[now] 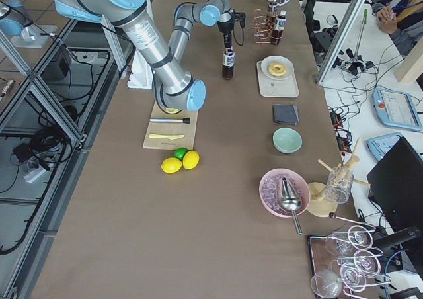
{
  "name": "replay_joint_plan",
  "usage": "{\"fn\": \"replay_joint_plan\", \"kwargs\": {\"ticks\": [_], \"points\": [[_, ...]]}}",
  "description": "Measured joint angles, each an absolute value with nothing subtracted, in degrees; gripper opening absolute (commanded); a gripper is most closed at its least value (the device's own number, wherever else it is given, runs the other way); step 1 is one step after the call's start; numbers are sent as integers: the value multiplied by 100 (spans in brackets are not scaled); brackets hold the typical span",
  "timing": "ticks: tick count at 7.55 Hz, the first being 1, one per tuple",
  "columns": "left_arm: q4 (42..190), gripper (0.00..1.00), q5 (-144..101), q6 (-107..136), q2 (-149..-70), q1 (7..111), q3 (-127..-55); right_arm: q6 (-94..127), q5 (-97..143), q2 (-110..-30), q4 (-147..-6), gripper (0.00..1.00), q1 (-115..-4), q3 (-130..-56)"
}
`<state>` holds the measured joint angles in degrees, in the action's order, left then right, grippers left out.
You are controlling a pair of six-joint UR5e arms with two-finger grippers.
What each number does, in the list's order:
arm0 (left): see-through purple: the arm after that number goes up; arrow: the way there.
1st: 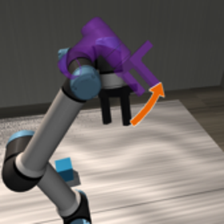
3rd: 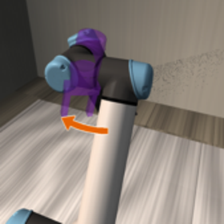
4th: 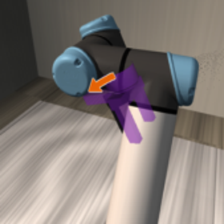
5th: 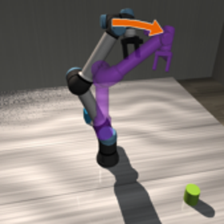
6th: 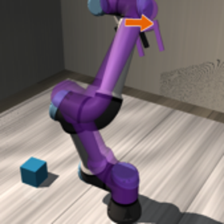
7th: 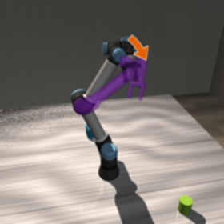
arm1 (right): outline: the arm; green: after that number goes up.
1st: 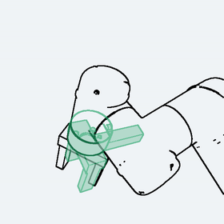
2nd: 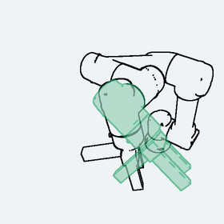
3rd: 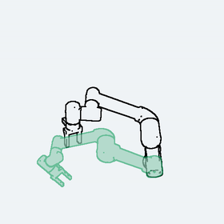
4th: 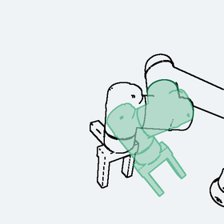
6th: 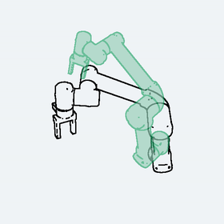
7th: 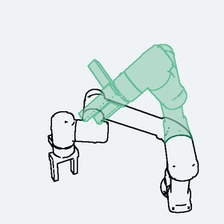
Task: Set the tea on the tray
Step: 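Lift the bottle with the right gripper and move it onto the tray beside the plate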
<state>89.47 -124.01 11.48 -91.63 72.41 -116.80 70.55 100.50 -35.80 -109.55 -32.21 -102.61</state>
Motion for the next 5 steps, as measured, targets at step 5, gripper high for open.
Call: {"fn": "replay_joint_plan", "kwargs": {"ticks": [5], "points": [[8956,98,-12379,1164,-9157,7247,-11674,5893,11178,-2797,-10420,0,-4983,-8258]]}}
